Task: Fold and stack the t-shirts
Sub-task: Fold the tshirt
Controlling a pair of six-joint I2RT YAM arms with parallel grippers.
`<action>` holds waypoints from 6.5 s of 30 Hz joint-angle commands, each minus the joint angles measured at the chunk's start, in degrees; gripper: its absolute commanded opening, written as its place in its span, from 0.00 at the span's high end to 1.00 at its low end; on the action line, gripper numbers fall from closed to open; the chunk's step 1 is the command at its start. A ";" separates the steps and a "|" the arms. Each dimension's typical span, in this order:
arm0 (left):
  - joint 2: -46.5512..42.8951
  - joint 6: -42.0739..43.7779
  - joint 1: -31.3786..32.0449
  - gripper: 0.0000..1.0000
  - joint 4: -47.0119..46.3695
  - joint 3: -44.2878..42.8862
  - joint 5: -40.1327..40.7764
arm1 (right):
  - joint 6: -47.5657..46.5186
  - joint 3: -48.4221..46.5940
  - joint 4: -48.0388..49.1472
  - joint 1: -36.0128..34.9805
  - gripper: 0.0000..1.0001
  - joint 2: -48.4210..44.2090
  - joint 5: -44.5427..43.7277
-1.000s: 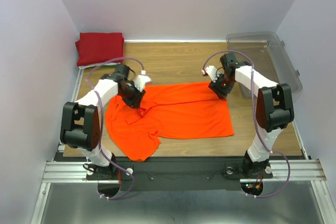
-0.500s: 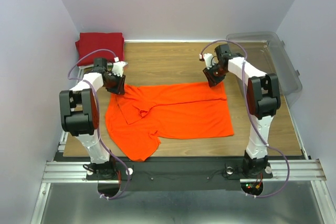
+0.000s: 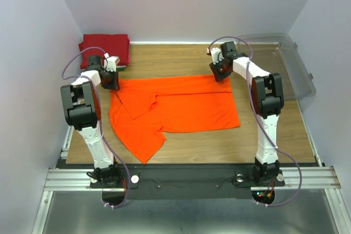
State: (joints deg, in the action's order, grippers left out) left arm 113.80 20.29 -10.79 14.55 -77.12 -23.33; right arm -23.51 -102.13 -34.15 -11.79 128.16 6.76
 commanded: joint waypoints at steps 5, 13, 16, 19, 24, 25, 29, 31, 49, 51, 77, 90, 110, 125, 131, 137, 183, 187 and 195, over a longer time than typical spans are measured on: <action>4.94 0.80 -0.38 0.63 2.24 -9.00 -1.71 | 1.09 -9.14 2.95 0.19 0.56 7.11 -0.88; -7.70 11.50 -0.46 0.53 14.00 -13.32 -10.94 | -0.39 0.33 1.99 0.10 0.28 -11.32 8.61; -15.17 16.34 -0.46 0.48 19.54 -11.04 -12.87 | -4.25 7.10 -0.56 0.02 0.16 -21.09 12.39; -22.53 23.98 -0.38 0.43 24.29 -5.16 -13.49 | -10.40 13.59 -7.83 0.10 0.16 -28.39 13.97; -31.61 34.34 -0.29 0.43 30.70 8.09 -13.93 | -20.59 25.90 -13.83 0.10 0.37 -35.16 12.76; -34.32 36.29 -0.29 0.43 31.85 9.95 -14.37 | -21.83 28.27 -13.84 -0.07 0.42 -37.08 12.14; -42.06 42.01 3.66 0.44 32.39 20.76 -10.27 | -26.06 37.42 -12.18 0.10 0.45 -40.09 8.97; -46.20 42.63 7.61 0.45 30.11 27.44 -5.88 | -27.11 41.20 -10.50 0.10 0.46 -41.31 7.83; -49.46 43.16 14.13 0.45 25.18 39.07 3.38 | -30.63 50.09 -2.15 -0.60 0.50 -41.67 6.77; -49.03 43.42 14.13 0.45 25.27 38.98 3.29 | -30.72 50.79 -1.45 -1.12 0.53 -41.76 6.68; -40.67 50.90 14.83 0.80 19.81 43.81 10.68 | -29.75 54.75 2.25 -2.62 1.00 -38.86 0.44; -47.97 53.70 7.37 1.00 36.78 32.49 4.18 | -29.49 52.65 -5.31 -1.22 0.99 -50.37 -1.14; -23.91 51.60 2.09 1.00 41.61 0.67 -7.42 | -32.21 22.95 -10.32 2.39 0.99 -27.28 0.36; -3.76 40.98 1.21 0.72 33.28 -15.69 -9.01 | -29.50 1.76 -11.38 3.44 0.46 -6.08 -2.28; -7.88 37.63 -2.13 0.47 31.07 -12.01 -9.54 | -19.92 0.78 -12.34 4.23 0.39 -10.46 2.10; -15.34 36.49 -2.66 0.46 30.37 -0.43 -9.54 | -12.18 8.68 -13.31 4.23 0.45 -14.42 5.53; -38.39 48.18 2.17 0.54 34.25 28.24 -5.94 | 16.89 16.25 -4.20 -12.19 0.59 -21.46 30.14; -36.99 45.02 5.06 0.52 28.19 31.94 -4.62 | 28.83 19.50 8.20 -20.35 0.57 -19.71 30.59; -30.75 39.04 7.27 0.48 22.20 32.39 -4.00 | 38.27 16.61 18.32 -31.88 0.51 -11.54 24.62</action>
State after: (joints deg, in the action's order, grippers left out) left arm 80.99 63.09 -3.79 40.29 -44.86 -27.68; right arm 8.21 -82.52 -23.53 -40.58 114.24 33.74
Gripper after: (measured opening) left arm 0.517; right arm 0.492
